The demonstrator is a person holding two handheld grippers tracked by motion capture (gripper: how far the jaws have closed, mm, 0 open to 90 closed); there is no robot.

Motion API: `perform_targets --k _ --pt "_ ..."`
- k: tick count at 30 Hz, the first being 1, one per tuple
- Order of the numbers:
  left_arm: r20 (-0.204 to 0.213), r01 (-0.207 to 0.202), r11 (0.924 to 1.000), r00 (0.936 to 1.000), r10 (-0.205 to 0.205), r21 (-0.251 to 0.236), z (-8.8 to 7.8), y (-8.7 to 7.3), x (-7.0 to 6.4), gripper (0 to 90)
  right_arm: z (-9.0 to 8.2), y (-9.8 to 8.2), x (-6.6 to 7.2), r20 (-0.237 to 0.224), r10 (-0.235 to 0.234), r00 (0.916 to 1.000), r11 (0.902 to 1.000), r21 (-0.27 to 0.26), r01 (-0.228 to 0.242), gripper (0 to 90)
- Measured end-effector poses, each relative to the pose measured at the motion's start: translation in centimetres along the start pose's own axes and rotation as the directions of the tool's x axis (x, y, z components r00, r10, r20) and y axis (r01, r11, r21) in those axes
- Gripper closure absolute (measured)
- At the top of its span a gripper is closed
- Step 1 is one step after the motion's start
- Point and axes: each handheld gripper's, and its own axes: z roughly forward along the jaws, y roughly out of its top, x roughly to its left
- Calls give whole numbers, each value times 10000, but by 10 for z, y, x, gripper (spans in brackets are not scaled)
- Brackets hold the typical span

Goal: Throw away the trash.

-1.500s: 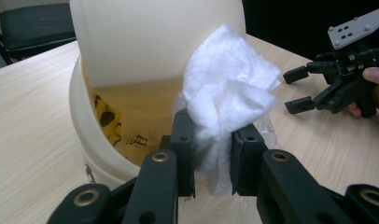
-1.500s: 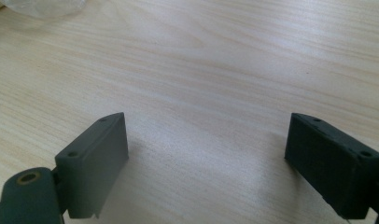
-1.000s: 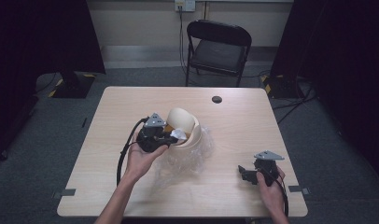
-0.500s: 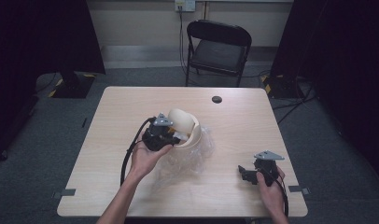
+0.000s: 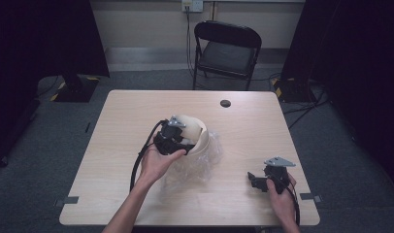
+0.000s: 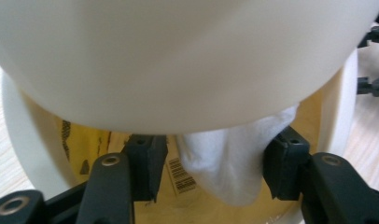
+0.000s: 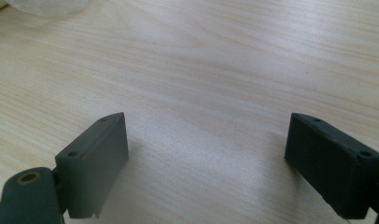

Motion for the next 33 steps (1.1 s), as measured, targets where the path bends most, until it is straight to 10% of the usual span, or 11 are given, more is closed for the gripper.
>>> perform_targets --k 8,14,33 --pt "-174 42 10000 9998 -42 -17 -2 1 0 423 0 0 0 0 0 10000 10000 -2 0 124" --pt "645 616 9972 9962 -588 -413 -6 -1 7 403 0 0 0 0 0 10000 10000 -1 0 124" --pt "289 548 9961 9982 -529 -693 -31 -6 7 310 0 0 0 0 0 10000 10000 -2 0 124"
